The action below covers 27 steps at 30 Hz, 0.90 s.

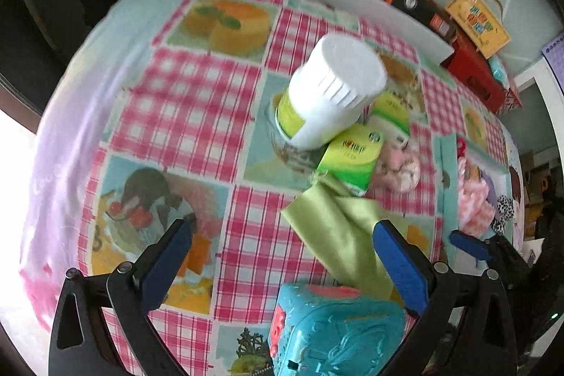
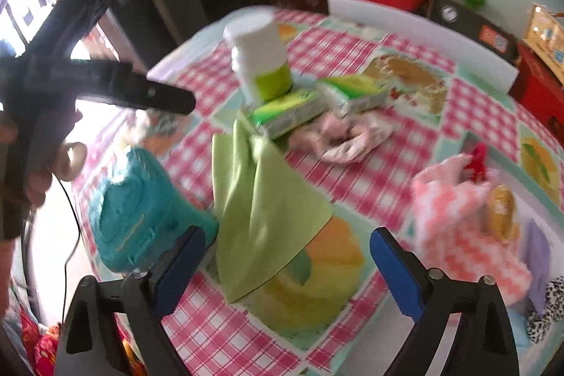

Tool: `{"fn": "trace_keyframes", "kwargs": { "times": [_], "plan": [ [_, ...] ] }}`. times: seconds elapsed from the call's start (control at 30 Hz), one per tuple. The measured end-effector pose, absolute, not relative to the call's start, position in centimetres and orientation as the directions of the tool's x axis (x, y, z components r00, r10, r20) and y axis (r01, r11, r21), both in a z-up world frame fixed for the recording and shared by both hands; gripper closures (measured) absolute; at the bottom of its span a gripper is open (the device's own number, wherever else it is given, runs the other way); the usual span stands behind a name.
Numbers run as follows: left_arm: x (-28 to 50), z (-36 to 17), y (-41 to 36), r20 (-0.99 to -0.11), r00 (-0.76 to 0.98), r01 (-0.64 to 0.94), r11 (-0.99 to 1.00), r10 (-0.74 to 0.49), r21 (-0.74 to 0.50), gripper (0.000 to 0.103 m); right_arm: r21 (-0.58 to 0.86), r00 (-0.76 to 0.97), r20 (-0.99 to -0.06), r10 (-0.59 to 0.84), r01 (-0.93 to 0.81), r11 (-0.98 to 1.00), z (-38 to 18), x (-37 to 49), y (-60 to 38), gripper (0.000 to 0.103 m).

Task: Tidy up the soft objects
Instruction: 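Grasp the light-green cloth with the right gripper while the left gripper moves to the green tissue pack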

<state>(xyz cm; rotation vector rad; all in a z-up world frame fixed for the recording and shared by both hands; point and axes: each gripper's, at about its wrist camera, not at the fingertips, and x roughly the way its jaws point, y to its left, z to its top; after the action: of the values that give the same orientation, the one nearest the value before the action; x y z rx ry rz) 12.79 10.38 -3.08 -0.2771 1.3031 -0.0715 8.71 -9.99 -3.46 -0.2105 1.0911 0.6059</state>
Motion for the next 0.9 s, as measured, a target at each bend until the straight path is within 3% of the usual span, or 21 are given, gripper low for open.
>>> {"fn": "trace_keyframes", "kwargs": {
  "times": [0.43,0.7,0.9],
  "plan": [
    [13.0,-5.7,12.2,-0.954,0.189,-0.143,0.955,-0.232,-0.260,0.001,0.063,0.241,-0.928,0.283,-0.648,0.759,-7.1,7.6,-7.7,0.010],
    [12.7,-7.2,12.8,-0.955,0.165,-0.136,0.954,-0.246,-0.269,0.001,-0.046,0.295,-0.931,0.215,-0.678,0.733,-8.1,6.8,-6.6,0.012],
    [13.4,-7.1,12.2,-0.958,0.158,-0.123,0.958,-0.238,-0.258,0.001,-0.076,0.340,-0.914,0.222,-0.680,0.729,-8.1,6.3,-5.6,0.026]
  ]
}}
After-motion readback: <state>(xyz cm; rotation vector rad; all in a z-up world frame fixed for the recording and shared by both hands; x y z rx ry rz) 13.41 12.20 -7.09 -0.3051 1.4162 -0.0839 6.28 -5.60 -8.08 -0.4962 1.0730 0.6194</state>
